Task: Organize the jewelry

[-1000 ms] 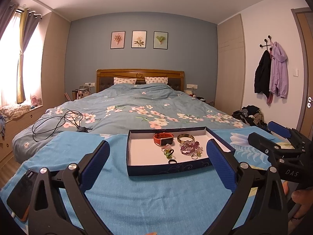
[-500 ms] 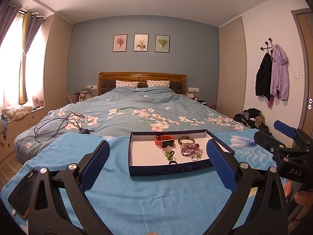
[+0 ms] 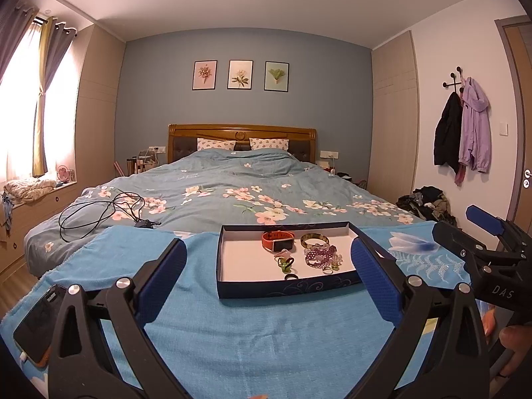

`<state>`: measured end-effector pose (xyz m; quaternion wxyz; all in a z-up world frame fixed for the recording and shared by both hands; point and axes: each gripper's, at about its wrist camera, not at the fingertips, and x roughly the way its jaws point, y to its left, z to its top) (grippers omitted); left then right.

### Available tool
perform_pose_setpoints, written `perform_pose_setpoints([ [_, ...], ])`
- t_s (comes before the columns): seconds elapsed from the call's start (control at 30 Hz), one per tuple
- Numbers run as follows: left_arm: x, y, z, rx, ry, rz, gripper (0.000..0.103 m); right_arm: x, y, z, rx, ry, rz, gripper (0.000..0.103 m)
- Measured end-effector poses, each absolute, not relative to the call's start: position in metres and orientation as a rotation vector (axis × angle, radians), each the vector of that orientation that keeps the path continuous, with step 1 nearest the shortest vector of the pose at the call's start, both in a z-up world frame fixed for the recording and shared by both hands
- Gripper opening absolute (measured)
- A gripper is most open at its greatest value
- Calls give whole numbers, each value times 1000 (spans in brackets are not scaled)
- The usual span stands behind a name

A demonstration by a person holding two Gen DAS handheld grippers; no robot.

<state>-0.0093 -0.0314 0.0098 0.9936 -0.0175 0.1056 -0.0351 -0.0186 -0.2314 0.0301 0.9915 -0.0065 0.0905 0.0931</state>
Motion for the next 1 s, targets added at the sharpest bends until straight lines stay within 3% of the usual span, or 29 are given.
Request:
perform_pose_setpoints([
  [1.0, -11, -33, 12, -33, 205, -60, 97, -19, -234, 28, -2, 189, 199, 96],
])
